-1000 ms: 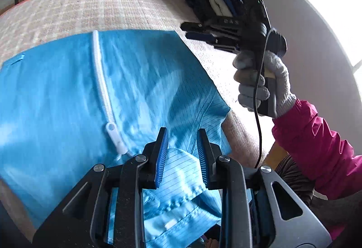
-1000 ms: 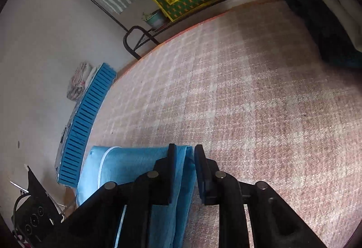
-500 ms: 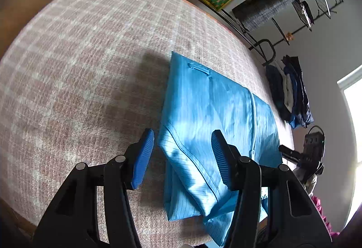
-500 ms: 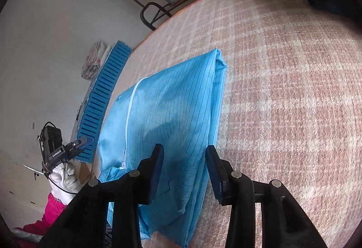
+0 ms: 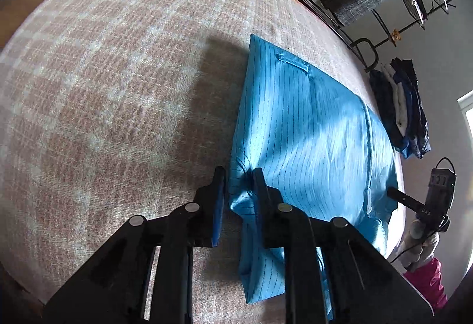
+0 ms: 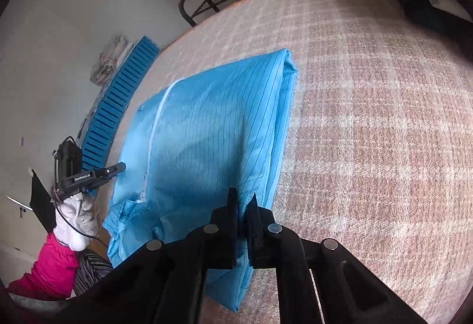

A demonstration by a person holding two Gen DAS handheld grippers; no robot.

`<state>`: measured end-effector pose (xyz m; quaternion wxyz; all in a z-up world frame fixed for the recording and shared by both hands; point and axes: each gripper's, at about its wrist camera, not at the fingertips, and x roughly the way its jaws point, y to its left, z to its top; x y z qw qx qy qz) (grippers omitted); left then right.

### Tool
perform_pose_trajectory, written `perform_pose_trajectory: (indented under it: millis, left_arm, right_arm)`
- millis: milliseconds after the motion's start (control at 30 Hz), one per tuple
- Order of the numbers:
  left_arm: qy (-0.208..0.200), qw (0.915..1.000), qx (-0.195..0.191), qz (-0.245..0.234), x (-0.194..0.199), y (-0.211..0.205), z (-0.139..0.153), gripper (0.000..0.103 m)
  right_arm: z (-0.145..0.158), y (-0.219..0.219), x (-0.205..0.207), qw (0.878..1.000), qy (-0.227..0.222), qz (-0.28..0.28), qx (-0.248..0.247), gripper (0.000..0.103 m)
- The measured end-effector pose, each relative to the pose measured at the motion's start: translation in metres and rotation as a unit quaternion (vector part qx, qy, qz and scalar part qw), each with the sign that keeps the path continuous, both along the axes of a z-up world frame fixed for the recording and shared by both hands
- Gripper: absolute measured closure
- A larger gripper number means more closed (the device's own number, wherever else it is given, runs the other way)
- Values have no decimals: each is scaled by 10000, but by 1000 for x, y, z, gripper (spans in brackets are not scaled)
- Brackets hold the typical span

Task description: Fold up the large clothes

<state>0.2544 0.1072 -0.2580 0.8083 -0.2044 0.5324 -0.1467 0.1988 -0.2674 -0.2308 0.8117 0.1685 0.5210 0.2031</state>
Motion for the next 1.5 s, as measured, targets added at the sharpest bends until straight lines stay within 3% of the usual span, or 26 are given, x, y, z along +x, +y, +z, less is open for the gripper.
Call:
perform_pose_trajectory:
  millis: [67,133,267,400,467,600,767,867,1133,1233,1400,1500]
  left_arm:
    - [-217,9996,113,148,-8,4,15,73]
    - [-494,9984,233,137,-21,7,33,73]
    - [-976,9944,118,-375,-66,-5,68,73]
    - [-1082,9880,-46,-1098,-108,-40,81,78]
    - [-1022,9836,-111,-1479,-121,-61,80,86]
    - [-1052,9760,120,-1904,-134,-95,69,86]
    - [-1078,9758,329,-1875,-122,-109,49,86]
    - [-1043,9768,242,-1856,-115,-112,40,86]
    - [-1348,9691,437,-2021,-131,-120,42,86]
    - [-1514,9626,513,-2187,-135,-125,46,86]
    - [-1014,9693,417,-2202,-109,-125,17,86]
    - [-831,9702,304,-2257,-106,-124,2,86]
  right_arm:
    - [12,2,-3,9997,-171,-8,-154,77]
    - [28,0,-12,9988,-457,-50,-181,72]
    - [62,8,-35,9952,-914,279,-222,73]
    - [76,43,-52,9884,-1049,1078,-187,81]
    - [72,65,-57,9846,-988,1433,-154,87]
    - [57,108,-59,9746,-838,2055,-286,90]
    - [35,144,-57,9630,-617,2567,-540,90]
    - [26,159,-57,9586,-548,2737,-559,90]
    - [41,181,-28,9604,-701,2678,-317,90]
    - [45,194,-13,9595,-717,2705,-331,90]
    - [37,208,1,9571,-595,2805,-421,90]
    - [23,208,17,9623,-410,2594,-702,90]
